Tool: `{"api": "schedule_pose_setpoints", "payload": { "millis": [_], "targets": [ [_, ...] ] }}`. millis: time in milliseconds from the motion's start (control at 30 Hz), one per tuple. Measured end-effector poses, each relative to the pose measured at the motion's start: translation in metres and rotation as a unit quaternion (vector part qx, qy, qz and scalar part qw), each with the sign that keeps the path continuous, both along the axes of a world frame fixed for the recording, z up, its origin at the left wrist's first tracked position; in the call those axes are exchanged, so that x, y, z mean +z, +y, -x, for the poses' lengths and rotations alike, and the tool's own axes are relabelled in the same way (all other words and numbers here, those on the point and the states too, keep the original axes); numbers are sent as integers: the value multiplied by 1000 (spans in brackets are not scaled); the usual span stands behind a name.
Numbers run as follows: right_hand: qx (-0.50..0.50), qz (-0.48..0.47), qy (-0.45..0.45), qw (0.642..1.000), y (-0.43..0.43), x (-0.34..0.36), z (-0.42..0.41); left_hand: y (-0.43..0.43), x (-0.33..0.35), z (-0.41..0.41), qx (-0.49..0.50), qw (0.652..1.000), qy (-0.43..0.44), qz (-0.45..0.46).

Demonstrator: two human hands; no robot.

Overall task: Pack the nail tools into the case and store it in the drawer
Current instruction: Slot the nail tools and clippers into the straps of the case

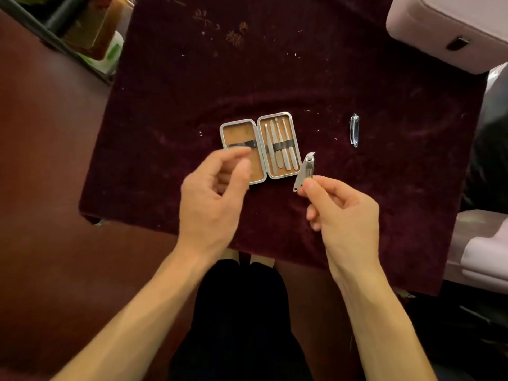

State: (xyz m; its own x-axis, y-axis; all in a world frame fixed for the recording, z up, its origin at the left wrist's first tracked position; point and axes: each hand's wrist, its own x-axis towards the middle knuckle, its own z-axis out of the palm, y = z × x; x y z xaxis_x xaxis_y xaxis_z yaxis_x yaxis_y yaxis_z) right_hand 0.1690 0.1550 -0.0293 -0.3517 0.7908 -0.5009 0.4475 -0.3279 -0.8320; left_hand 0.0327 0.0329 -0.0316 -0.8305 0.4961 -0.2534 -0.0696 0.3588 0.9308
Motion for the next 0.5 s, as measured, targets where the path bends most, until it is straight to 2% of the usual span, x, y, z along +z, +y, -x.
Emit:
{"api": "schedule_pose_setpoints", "payload": {
  "millis": [100,167,333,500],
  "targets": [
    [36,25,32,999,-23,7,14,-6,3,-17,-70,991,-114,-3],
    [57,16,32,998,-32,9,20,-10,0,-22,-70,987,-146,-12],
    [93,-4,26,995,-41,6,29,-23,-7,-21,-32,989,-147,-10],
    [133,-54,19,989,-49,6,30,-31,-12,-22,-32,992,-121,31]
  ]
}}
